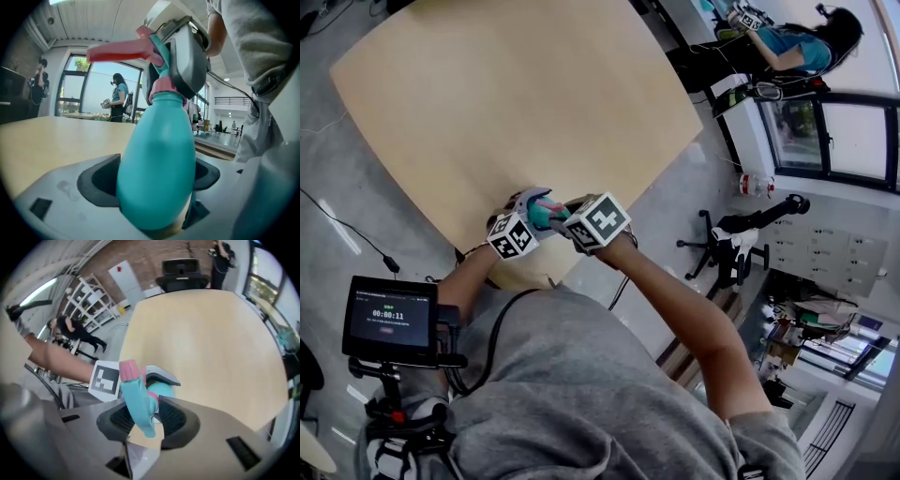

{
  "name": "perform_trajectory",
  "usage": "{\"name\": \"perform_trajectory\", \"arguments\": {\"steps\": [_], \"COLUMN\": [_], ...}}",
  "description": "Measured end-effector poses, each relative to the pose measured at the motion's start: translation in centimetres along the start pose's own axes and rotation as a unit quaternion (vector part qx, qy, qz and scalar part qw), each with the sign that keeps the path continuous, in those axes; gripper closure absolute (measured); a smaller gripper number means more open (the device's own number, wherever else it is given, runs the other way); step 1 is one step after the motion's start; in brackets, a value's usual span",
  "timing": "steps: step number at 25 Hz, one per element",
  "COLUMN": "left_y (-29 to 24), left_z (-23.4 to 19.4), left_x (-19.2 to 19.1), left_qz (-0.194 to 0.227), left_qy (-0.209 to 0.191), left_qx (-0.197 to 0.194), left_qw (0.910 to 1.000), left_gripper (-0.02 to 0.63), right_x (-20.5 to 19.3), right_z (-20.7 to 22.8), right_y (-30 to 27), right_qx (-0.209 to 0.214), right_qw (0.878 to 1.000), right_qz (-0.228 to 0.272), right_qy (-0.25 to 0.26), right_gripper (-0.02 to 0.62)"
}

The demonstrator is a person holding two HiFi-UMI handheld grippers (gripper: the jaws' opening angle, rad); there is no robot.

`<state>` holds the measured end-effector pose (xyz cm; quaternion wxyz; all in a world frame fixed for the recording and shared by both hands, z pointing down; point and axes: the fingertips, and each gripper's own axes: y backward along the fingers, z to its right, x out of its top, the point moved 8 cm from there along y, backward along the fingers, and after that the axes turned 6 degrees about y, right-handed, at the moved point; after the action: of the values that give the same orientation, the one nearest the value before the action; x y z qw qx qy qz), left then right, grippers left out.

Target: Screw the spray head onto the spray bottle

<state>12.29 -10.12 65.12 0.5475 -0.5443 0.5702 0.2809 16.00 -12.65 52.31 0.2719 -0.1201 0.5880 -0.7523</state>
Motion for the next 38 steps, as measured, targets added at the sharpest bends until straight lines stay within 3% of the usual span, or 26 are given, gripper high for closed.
{"name": "perform_trajectory", "arguments": {"steps": [2, 5, 7, 10, 12, 14, 16, 19, 23, 26, 29, 30, 32, 33, 34, 38], "left_y": [0.0, 0.0, -0.2, -0.5, -0.5, -0.7, -0.9, -1.3, -1.7, -1.8, -1.6, -1.6, -1.4, -1.4, -1.4, -1.5], "left_z": [0.2, 0.4, 0.5, 0.4, 0.3, 0.2, 0.1, -0.2, -0.5, -0.7, -0.8, -0.9, -0.9, -0.9, -0.9, -0.8], "left_x": [0.0, 0.1, -0.1, -0.5, -0.5, -0.2, 0.2, 0.4, 0.4, 0.4, 0.2, 0.2, 0.2, 0.2, 0.2, 0.1], "left_qz": [0.006, 0.009, 0.005, -0.002, -0.005, -0.004, -0.001, 0.003, -0.002, -0.014, -0.023, -0.025, -0.028, -0.03, -0.03, -0.034], "left_qy": [0.01, 0.02, 0.022, 0.021, 0.021, 0.022, 0.025, 0.023, 0.007, -0.005, -0.012, -0.014, -0.015, -0.015, -0.015, -0.016], "left_qx": [0.037, 0.077, 0.087, 0.088, 0.092, 0.099, 0.102, 0.088, 0.027, -0.02, -0.05, -0.055, -0.057, -0.055, -0.054, -0.05], "left_qw": [0.9993, 0.9968, 0.996, 0.9959, 0.9955, 0.9948, 0.9944, 0.9959, 0.9996, 0.9997, 0.9984, 0.9981, 0.9979, 0.9979, 0.998, 0.998], "left_gripper": [0.212, 0.212, 0.212, 0.212, 0.212, 0.212, 0.212, 0.212, 0.212, 0.212, 0.212, 0.212, 0.212, 0.212, 0.212, 0.212], "right_x": [0.4, 1.0, 1.3, 2.0, 2.3, 2.2, 1.9, 1.3, 0.4, 0.0, -0.2, -0.1, 0.3, 0.6, 1.1, 2.0], "right_z": [-0.5, -1.7, -2.2, -2.5, -2.1, -1.4, -0.6, 0.0, -0.4, -0.8, -1.2, -1.5, -2.4, -2.9, -3.2, -2.4], "right_y": [0.2, -0.5, -0.9, -1.7, -2.1, -1.8, -1.2, 0.0, 1.4, 2.6, 3.3, 3.4, 3.1, 2.7, 2.2, -0.2], "right_qx": [-0.035, -0.104, -0.135, -0.155, -0.143, -0.122, -0.099, -0.055, -0.015, -0.018, -0.056, -0.079, -0.124, -0.137, -0.142, -0.129], "right_qw": [0.999, 0.993, 0.982, 0.963, 0.964, 0.974, 0.986, 0.996, 0.999, 0.998, 0.984, 0.971, 0.93, 0.914, 0.907, 0.932], "right_qz": [-0.004, -0.049, -0.099, -0.175, -0.196, -0.18, -0.134, -0.065, -0.026, -0.025, -0.05, -0.065, -0.094, -0.101, -0.103, -0.145], "right_qy": [-0.025, 0.039, 0.09, 0.134, 0.112, 0.064, 0.022, -0.005, 0.016, 0.061, 0.161, 0.217, 0.332, 0.368, 0.382, 0.307], "right_gripper": [0.466, 0.466, 0.466, 0.466, 0.465, 0.463, 0.463, 0.438, 0.39, 0.388, 0.388, 0.388, 0.388, 0.388, 0.39, 0.391]}}
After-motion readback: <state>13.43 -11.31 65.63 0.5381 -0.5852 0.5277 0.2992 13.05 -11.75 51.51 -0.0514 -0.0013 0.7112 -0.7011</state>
